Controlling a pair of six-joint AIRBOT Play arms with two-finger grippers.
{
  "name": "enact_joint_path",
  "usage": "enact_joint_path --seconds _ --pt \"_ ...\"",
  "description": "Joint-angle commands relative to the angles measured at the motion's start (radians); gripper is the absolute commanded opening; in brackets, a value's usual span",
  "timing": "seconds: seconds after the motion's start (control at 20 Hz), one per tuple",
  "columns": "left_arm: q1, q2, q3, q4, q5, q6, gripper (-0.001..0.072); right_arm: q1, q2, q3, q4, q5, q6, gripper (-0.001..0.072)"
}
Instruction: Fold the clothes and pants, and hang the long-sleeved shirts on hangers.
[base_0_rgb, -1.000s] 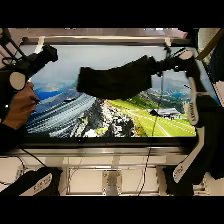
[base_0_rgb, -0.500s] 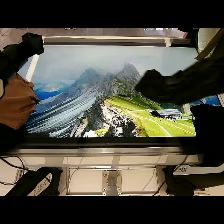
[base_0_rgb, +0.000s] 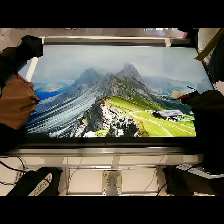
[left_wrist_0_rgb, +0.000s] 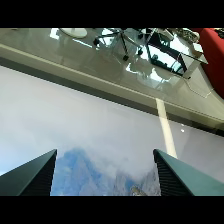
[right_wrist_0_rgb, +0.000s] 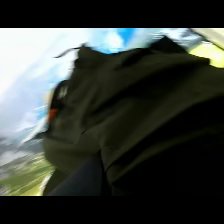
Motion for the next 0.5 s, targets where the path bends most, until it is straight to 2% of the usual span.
enact_joint_path --seconds 0.0,0.15,0.25,0.3,0.35,0.4,0.45 --pt "-0.001 0.006 0.001 0.000 -0.013 0.000 0.0692 -0.090 0.026 -0.023 -0.206 0.002 -0.032 -0.0001" --pt "-0.002 0.006 0.001 -0.001 -0.023 0.000 0.0692 -0.092 0.022 -0.023 -0.302 0.001 -0.034 0.0000" --pt "-0.002 0.006 0.001 -0.001 -0.032 0.000 0.0692 -0.092 0.022 -0.023 -0.279 0.002 -0.039 0.0009" --pt "-0.002 0.006 0.001 -0.002 -0.032 0.000 0.0692 -0.092 0.023 -0.023 -0.211 0.002 -0.046 0.0233" --pt "-0.002 0.006 0.001 -0.004 -0.032 0.000 0.0692 -0.092 0.027 -0.023 -0.167 0.002 -0.046 0.0574" --pt "-0.002 0.006 0.001 -0.005 -0.032 0.000 0.0692 -0.092 0.030 -0.022 -0.126 0.002 -0.044 0.0670" --pt "-0.002 0.006 0.001 -0.008 -0.032 -0.001 0.0692 -0.092 0.033 -0.017 -0.060 -0.001 -0.032 0.0669"
